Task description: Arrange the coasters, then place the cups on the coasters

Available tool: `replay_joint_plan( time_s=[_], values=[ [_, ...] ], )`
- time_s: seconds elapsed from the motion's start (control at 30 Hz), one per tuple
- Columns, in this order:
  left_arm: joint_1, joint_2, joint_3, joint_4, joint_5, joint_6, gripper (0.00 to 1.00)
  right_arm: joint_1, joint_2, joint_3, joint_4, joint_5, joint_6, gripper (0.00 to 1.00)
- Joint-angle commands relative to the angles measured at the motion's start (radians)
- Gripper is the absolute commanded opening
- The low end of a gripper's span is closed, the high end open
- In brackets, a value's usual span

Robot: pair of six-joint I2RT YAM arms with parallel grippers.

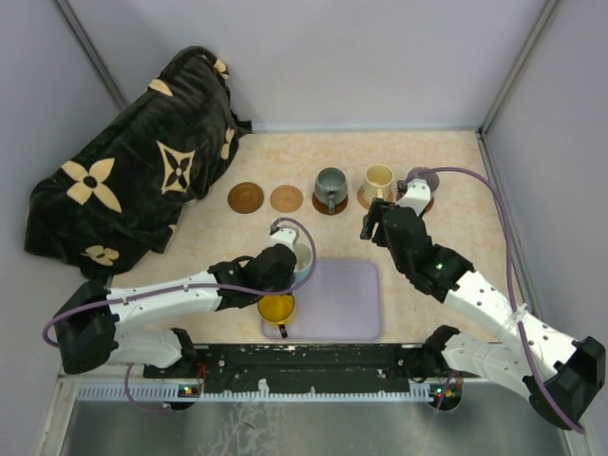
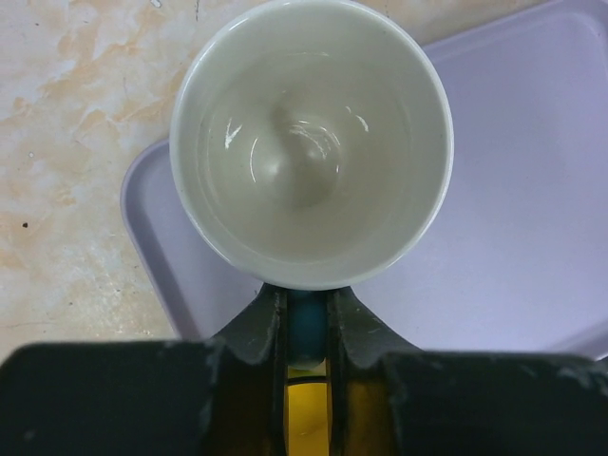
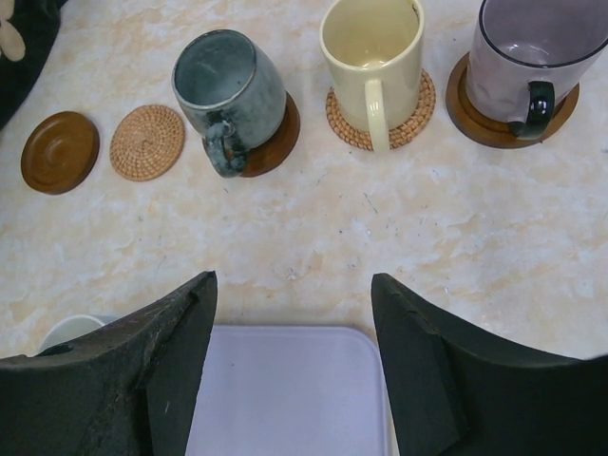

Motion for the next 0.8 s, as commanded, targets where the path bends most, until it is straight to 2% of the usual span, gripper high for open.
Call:
replay_joint_plan(
  time_s=[0.0, 0.27, 0.53, 0.63, 0.77],
  values=[
    [-0.005, 0.005, 0.040, -0.008, -0.049, -0.003, 0.00, 0.007, -0.025, -0.003, 0.033, -0.010, 0.010, 0.67],
    [-0.007, 0.005, 0.145, 0.018, -0.210, 0.081, 0.00, 0.008, -0.068, -0.039, 0.003, 0.020, 0.017, 0.67],
    [0.011, 0.058, 0.236, 0.127, -0.378, 0.200, 0.00, 0.008, -0.130, -0.084, -0.062, 0.044, 0.038, 0.67],
    [0.076, 0.093, 0.264, 0.161, -0.349, 0.225, 0.00, 0.008, -0.146, -0.102, -0.084, 0.046, 0.047, 0.67],
    [0.228, 0.135, 0.279, 0.231, -0.211, 0.219, 0.00, 0.008, -0.163, -0.120, -0.120, 0.047, 0.061, 0.67]
  ],
)
